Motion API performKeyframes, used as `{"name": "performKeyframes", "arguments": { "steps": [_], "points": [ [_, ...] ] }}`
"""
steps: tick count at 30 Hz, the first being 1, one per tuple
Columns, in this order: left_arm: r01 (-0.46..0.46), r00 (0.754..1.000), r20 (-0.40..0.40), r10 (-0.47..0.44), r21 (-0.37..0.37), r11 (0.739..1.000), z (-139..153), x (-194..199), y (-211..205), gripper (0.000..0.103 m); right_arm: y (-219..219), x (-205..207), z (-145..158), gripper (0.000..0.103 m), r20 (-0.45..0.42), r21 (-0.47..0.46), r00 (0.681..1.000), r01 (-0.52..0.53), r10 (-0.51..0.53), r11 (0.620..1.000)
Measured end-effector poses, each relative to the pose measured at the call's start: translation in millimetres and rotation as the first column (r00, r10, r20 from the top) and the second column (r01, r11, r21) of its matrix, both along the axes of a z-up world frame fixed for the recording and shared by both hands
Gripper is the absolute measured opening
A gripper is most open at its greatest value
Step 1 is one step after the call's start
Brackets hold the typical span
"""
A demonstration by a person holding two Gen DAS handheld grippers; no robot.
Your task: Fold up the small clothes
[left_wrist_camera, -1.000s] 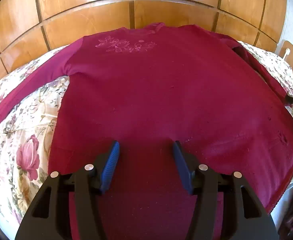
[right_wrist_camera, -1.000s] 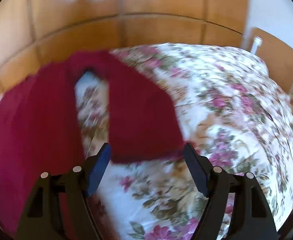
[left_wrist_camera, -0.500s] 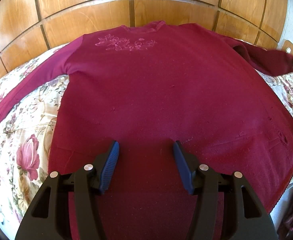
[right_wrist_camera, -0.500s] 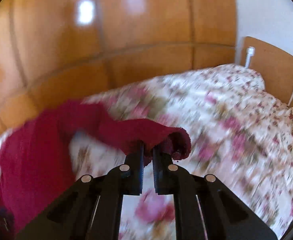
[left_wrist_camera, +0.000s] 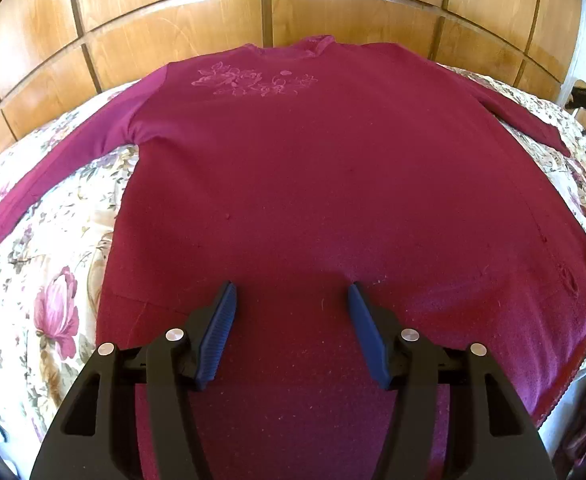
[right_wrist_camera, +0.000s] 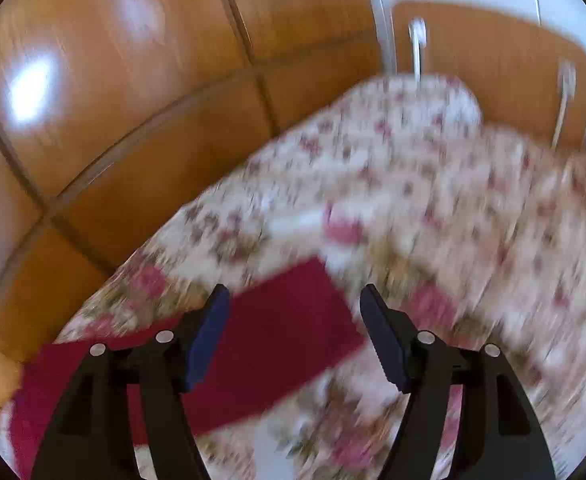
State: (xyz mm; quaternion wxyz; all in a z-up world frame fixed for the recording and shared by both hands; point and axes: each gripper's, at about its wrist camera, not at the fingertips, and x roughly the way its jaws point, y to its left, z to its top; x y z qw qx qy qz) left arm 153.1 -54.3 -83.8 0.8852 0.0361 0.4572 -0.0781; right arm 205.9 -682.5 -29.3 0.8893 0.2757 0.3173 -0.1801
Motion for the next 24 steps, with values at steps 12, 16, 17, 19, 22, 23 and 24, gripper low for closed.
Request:
{"name": "performKeyframes", "arguments": {
  "steps": [12, 16, 17, 19, 22, 23, 24],
  "points": [
    [0.006, 1.0, -0.015, -0.006, -0.013, 1.0, 2, -3, 3, 0.057, 22, 20, -73, 0.006, -0.073, 0.232, 0.995, -0.056, 0.075, 0.971],
    [0.021, 0.999, -0.026, -0.021, -0.016, 1.0, 4, -8, 8, 0.057, 11, 18, -52, 0.005, -0.104, 0.015, 0.995, -0.006, 0.008, 1.0],
    [0.021, 0.999, -0.029, -0.022, -0.021, 1.0, 4, -10, 9, 0.057, 6, 18, -53, 0.005, -0.123, -0.013, 0.992, 0.013, -0.015, 1.0],
    [0.02, 0.999, -0.04, -0.022, -0.038, 0.999, 7, -13, 13, 0.057, -6, 20, -58, 0.005, -0.163, -0.009, 0.986, 0.024, -0.025, 1.0],
    [0.003, 0.999, -0.049, -0.006, -0.061, 0.998, 12, -20, 24, 0.057, 4, 13, -54, 0.015, -0.15, -0.029, 0.989, -0.021, 0.016, 0.999],
    [-0.011, 0.999, -0.051, 0.007, -0.073, 0.997, 14, -23, 30, 0.057, 8, 7, -51, 0.027, -0.134, -0.022, 0.99, -0.036, 0.033, 0.999],
    [-0.023, 0.998, -0.054, 0.019, -0.084, 0.996, 15, -26, 35, 0.057, 12, -1, -49, 0.039, -0.121, -0.023, 0.991, -0.055, 0.052, 0.998]
  ]
}}
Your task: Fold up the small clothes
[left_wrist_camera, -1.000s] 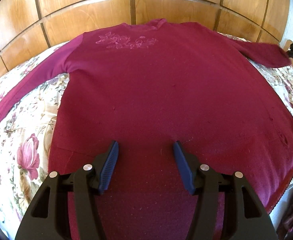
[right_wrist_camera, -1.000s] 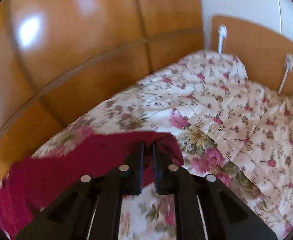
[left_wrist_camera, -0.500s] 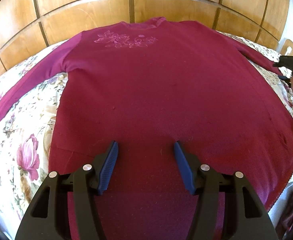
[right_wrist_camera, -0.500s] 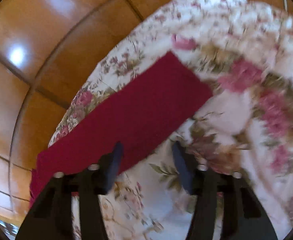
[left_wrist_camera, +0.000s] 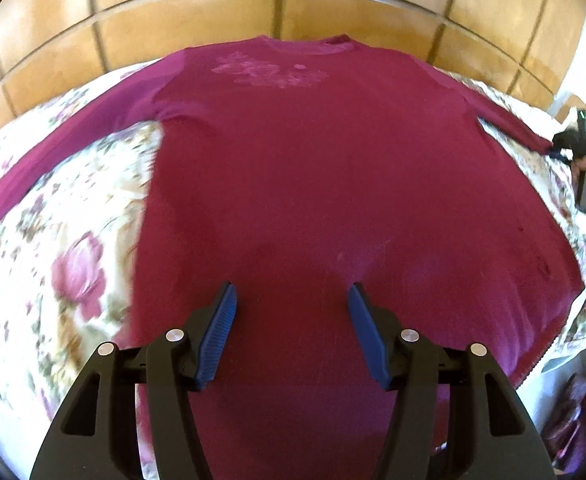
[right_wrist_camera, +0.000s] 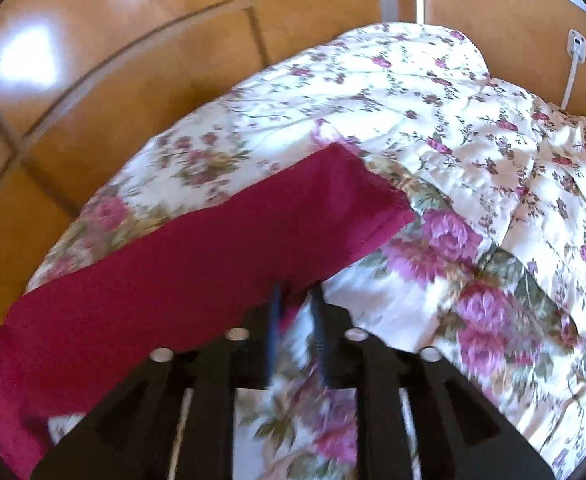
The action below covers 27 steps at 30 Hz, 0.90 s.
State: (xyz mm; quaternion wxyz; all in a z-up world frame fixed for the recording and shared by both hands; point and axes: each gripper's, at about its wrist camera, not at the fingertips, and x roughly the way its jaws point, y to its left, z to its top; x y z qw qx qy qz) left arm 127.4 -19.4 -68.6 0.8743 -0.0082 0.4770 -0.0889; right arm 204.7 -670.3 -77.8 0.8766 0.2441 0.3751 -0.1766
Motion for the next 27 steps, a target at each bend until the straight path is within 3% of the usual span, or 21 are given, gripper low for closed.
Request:
{"name": "performKeyframes", "arguments": {
  "steps": [1, 4, 6, 10, 13, 15, 16, 17, 18, 19, 20, 22, 27],
  "points": [
    [-0.022, 1.0, -0.002, 0.022, -0.018, 1.0, 3, -4, 9, 0.057, 6, -7, 2, 0.056, 0.009, 0.002, 1.0, -0.023, 0.023, 1.0],
    [-0.107, 0.994, 0.002, 0.107, -0.063, 0.992, 9, -15, 38, 0.057, 35, -27, 5, 0.057, 0.028, 0.003, 0.987, -0.16, 0.16, 0.987],
    [-0.156, 0.988, -0.004, 0.156, -0.092, 0.983, 11, -21, 57, 0.057, 57, -45, 5, 0.057, 0.037, 0.031, 0.962, -0.273, 0.272, 0.961],
    [-0.226, 0.974, -0.046, 0.221, -0.138, 0.964, 2, -32, 87, 0.057, 119, -97, -2, 0.057, 0.06, 0.133, 0.84, -0.543, 0.54, 0.829],
    [-0.22, 0.975, -0.068, 0.21, -0.203, 0.954, -3, -40, 93, 0.063, 157, -131, -13, 0.054, 0.034, 0.17, 0.75, -0.656, 0.661, 0.735],
    [-0.197, 0.98, -0.053, 0.19, -0.197, 0.96, -4, -44, 90, 0.063, 175, -150, -22, 0.047, -0.017, 0.154, 0.713, -0.691, 0.701, 0.706],
    [-0.179, 0.984, -0.044, 0.174, -0.183, 0.967, -6, -46, 87, 0.062, 184, -159, -28, 0.037, -0.057, 0.14, 0.699, -0.701, 0.712, 0.699],
    [-0.166, 0.986, -0.039, 0.162, -0.171, 0.971, -7, -45, 83, 0.052, 188, -166, -31, 0.028, -0.076, 0.121, 0.695, -0.705, 0.715, 0.699],
    [-0.14, 0.99, -0.036, 0.136, -0.161, 0.977, -9, -46, 79, 0.029, 191, -172, -31, 0.02, -0.081, 0.105, 0.695, -0.707, 0.715, 0.699],
    [-0.117, 0.993, -0.037, 0.112, -0.16, 0.98, -10, -46, 77, 0.022, 193, -177, -30, 0.008, -0.079, 0.114, 0.69, -0.711, 0.719, 0.694],
    [-0.096, 0.995, -0.03, 0.093, -0.151, 0.984, -9, -44, 74, 0.014, 195, -181, -28, 0.007, -0.08, 0.111, 0.685, -0.716, 0.724, 0.689],
    [-0.067, 0.998, -0.011, 0.066, -0.142, 0.988, -5, -44, 73, 0.009, 205, -191, -20, 0.007, -0.09, 0.072, 0.664, -0.739, 0.742, 0.67],
    [-0.04, 0.999, 0.011, 0.042, -0.177, 0.983, 12, -52, 100, 0.008, 212, -221, 9, 0.006, -0.048, 0.018, 0.614, -0.788, 0.788, 0.615]
  ]
}}
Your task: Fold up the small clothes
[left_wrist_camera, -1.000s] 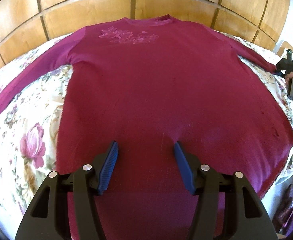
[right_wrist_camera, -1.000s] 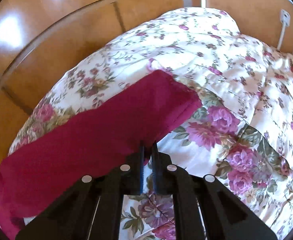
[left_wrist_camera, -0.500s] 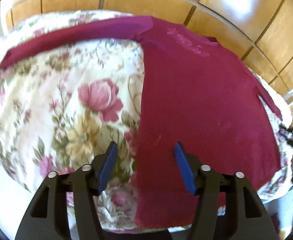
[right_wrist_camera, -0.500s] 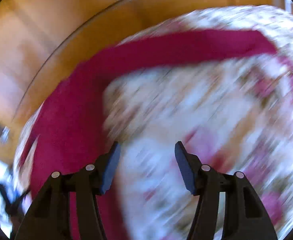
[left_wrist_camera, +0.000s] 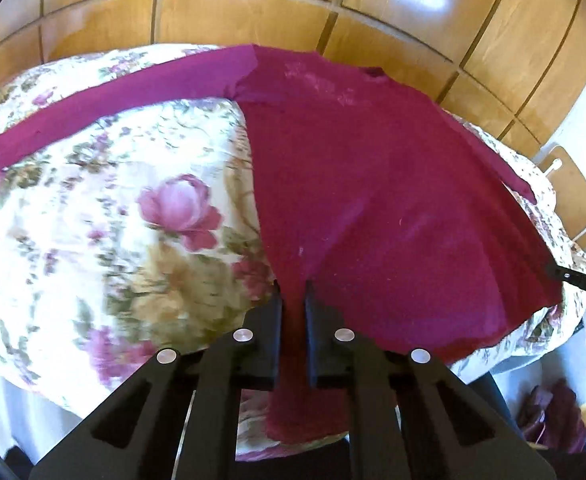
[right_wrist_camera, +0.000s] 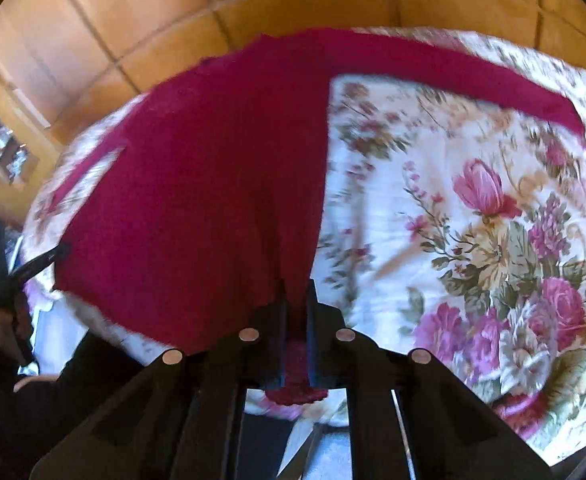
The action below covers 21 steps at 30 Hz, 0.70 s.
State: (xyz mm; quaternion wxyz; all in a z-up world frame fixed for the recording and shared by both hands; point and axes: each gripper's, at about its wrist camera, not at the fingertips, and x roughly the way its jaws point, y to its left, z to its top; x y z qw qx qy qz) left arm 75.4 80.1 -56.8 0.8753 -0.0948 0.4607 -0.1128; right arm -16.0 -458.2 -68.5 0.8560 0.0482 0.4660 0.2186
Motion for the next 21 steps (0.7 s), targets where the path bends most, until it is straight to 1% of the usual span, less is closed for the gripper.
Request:
{"name": "performKeyframes", "arguments": {
  "steps": [1, 2, 3, 6, 7, 9, 10, 11, 12, 13, 15, 17, 19, 21],
  "points": [
    [-0.002, 1.0, -0.005, 0.002, 0.01, 1.0, -1, -1, 3, 0.008, 2, -10, 3, 0.006, 0.007, -0.003, 1.0, -0.019, 0.019, 1.0],
    [-0.001, 1.0, -0.013, 0.002, 0.029, 1.0, -3, -2, 6, 0.008, 5, -16, 0, 0.006, 0.0, -0.026, 1.0, -0.029, 0.029, 0.999],
    [0.006, 1.0, -0.03, -0.005, 0.048, 0.999, -8, -5, 8, 0.008, 9, -18, -7, 0.006, -0.02, -0.052, 0.999, -0.038, 0.037, 0.998],
    [0.002, 0.998, -0.063, 0.002, 0.063, 0.998, -18, -9, 14, 0.008, 14, -25, -37, 0.006, -0.091, -0.084, 0.995, -0.036, 0.029, 0.996],
    [-0.003, 0.998, -0.066, 0.007, 0.052, 0.999, -18, -10, 15, 0.008, 13, -27, -40, 0.006, -0.101, -0.081, 0.995, -0.023, 0.014, 0.996],
    [-0.012, 0.998, -0.064, 0.015, 0.056, 0.998, -12, -11, 14, 0.01, 12, -22, -44, 0.008, -0.117, -0.058, 0.993, -0.004, -0.003, 0.998],
    [-0.018, 0.999, -0.049, 0.021, 0.061, 0.998, -7, -13, 15, 0.01, 13, -20, -42, 0.015, -0.119, -0.05, 0.993, -0.012, 0.006, 0.999],
    [-0.02, 0.999, -0.03, 0.022, 0.063, 0.998, -1, -14, 15, 0.01, 13, -19, -36, 0.029, -0.106, -0.062, 0.994, -0.012, 0.005, 0.998],
    [-0.025, 1.0, -0.009, 0.025, 0.066, 0.997, 5, -15, 16, 0.01, 11, -18, -28, 0.038, -0.085, -0.066, 0.996, -0.012, 0.006, 0.998],
    [-0.037, 0.999, 0.025, 0.035, 0.061, 0.997, 13, -14, 18, 0.01, 11, -16, -21, 0.043, -0.059, -0.07, 0.998, -0.006, 0.002, 0.998],
    [-0.051, 0.997, 0.061, 0.048, 0.043, 0.998, 23, -11, 19, 0.01, 12, -10, -3, 0.044, 0.008, -0.081, 1.0, 0.011, -0.01, 0.997],
    [-0.049, 0.993, 0.108, 0.045, 0.037, 0.998, 31, 0, 10, 0.01, 19, -3, 7, 0.046, 0.052, -0.061, 0.999, 0.018, -0.015, 0.998],
    [-0.045, 0.991, 0.131, 0.037, 0.061, 0.997, 34, 14, -7, 0.01, 34, 10, 11, 0.05, 0.078, -0.021, 0.997, 0.029, -0.027, 0.999],
    [-0.022, 0.99, 0.143, 0.011, 0.069, 0.997, 32, 26, -25, 0.01, 54, 24, 8, 0.051, 0.085, 0.004, 0.996, 0.024, -0.024, 1.0]
  ]
}}
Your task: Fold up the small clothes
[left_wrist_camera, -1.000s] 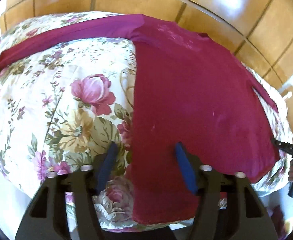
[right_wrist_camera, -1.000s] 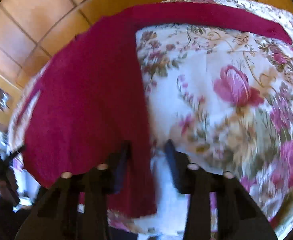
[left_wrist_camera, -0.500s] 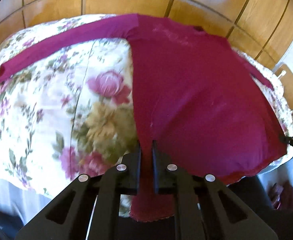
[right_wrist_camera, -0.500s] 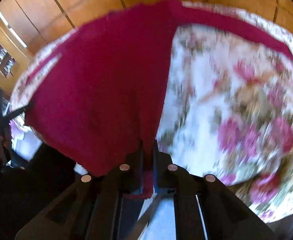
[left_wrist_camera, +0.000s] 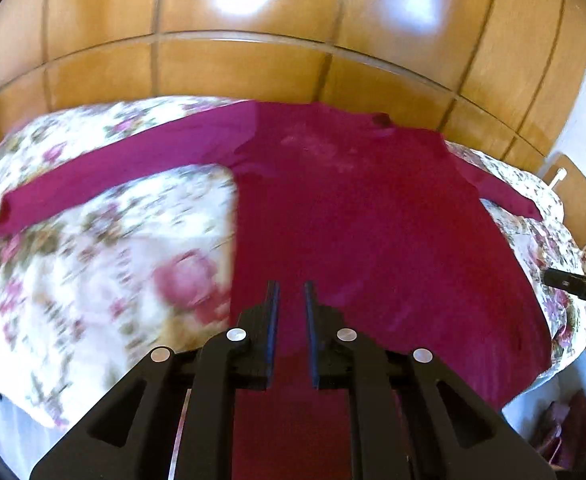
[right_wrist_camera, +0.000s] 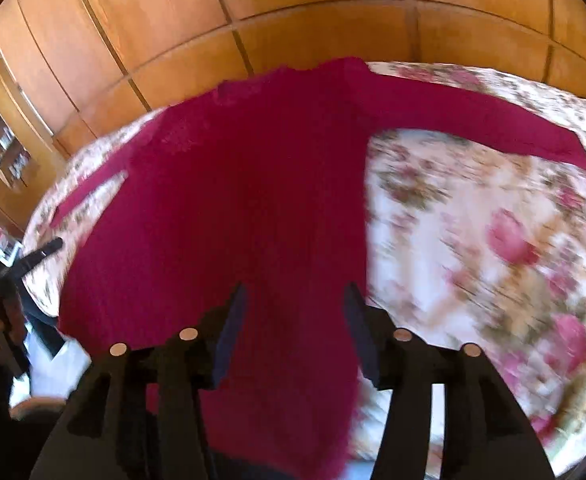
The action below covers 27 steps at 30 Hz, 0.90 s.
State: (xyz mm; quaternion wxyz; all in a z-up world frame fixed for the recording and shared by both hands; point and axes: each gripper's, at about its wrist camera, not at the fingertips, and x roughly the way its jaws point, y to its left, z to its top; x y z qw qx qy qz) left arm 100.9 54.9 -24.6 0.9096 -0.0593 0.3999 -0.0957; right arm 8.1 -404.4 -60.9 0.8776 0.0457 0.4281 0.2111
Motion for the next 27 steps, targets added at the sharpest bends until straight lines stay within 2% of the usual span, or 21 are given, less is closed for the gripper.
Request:
{"name": "performKeyframes", "arguments": {
  "steps": [2, 4, 6, 7, 8, 9, 11, 12, 13, 14, 15, 19, 23, 24, 27],
  "points": [
    [0.009, 1.0, -0.006, -0.009, 0.028, 1.0, -7, 9, -13, 0.01, 20, 10, -6, 0.051, 0.007, -0.006, 1.0, -0.011, 0.011, 1.0],
    [0.0, 0.999, -0.05, 0.003, 0.064, 0.998, -25, 18, -24, 0.01, 32, 20, -19, 0.051, -0.015, -0.007, 1.0, -0.009, 0.009, 1.0],
    [-0.026, 0.993, -0.109, 0.039, 0.117, 0.993, -44, 24, -25, 0.01, 35, 29, -34, 0.051, -0.038, -0.079, 0.999, 0.025, -0.028, 0.997],
    [-0.048, 0.989, -0.137, 0.062, 0.103, 0.994, -56, 23, -18, 0.01, 32, 32, -44, 0.051, -0.056, -0.093, 0.998, 0.032, -0.038, 0.995],
    [-0.062, 0.99, -0.123, 0.069, 0.06, 0.996, -58, 19, -12, 0.01, 26, 30, -47, 0.051, -0.047, -0.062, 0.998, 0.028, -0.031, 0.998],
    [-0.071, 0.99, -0.121, 0.074, 0.028, 0.997, -58, 16, -7, 0.01, 22, 28, -47, 0.051, -0.041, -0.044, 0.999, 0.027, -0.029, 0.999],
    [-0.08, 0.988, -0.131, 0.081, 0.008, 0.997, -55, 15, -3, 0.01, 20, 26, -47, 0.052, -0.036, -0.05, 0.999, 0.015, -0.017, 0.999],
    [-0.085, 0.987, -0.134, 0.084, -0.001, 0.996, -53, 17, -3, 0.016, 21, 26, -47, 0.053, -0.032, -0.058, 0.999, 0.011, -0.013, 0.998],
    [-0.08, 0.989, -0.127, 0.078, -0.013, 0.997, -48, 19, -5, 0.026, 24, 28, -46, 0.057, -0.033, -0.059, 0.999, 0.009, -0.01, 0.998],
    [-0.074, 0.992, -0.106, 0.071, -0.024, 0.997, -42, 20, -7, 0.048, 24, 28, -45, 0.06, -0.037, -0.055, 0.999, 0.004, -0.006, 0.998],
    [-0.075, 0.995, -0.072, 0.073, -0.026, 0.997, -33, 19, -10, 0.061, 25, 30, -43, 0.061, -0.042, -0.052, 0.999, 0.004, -0.006, 0.999],
    [-0.027, 1.0, 0.006, 0.027, 0.001, 1.0, -12, 31, -35, 0.065, 19, 36, -27, 0.064, -0.034, 0.021, 0.999, 0.029, -0.029, 0.999],
    [0.029, 1.0, 0.005, -0.029, 0.037, 0.999, -17, 48, -61, 0.065, -11, 49, -9, 0.065, -0.01, 0.111, 0.992, 0.13, -0.13, 0.985],
    [0.042, 0.999, -0.006, -0.042, 0.054, 0.998, -23, 53, -69, 0.065, -23, 56, -9, 0.065, -0.019, 0.137, 0.986, 0.169, -0.168, 0.976],
    [0.071, 0.997, -0.04, -0.068, 0.091, 0.993, -38, 56, -83, 0.065, -73, 84, -13, 0.065, -0.07, 0.234, 0.944, 0.329, -0.322, 0.915]
  ]
}}
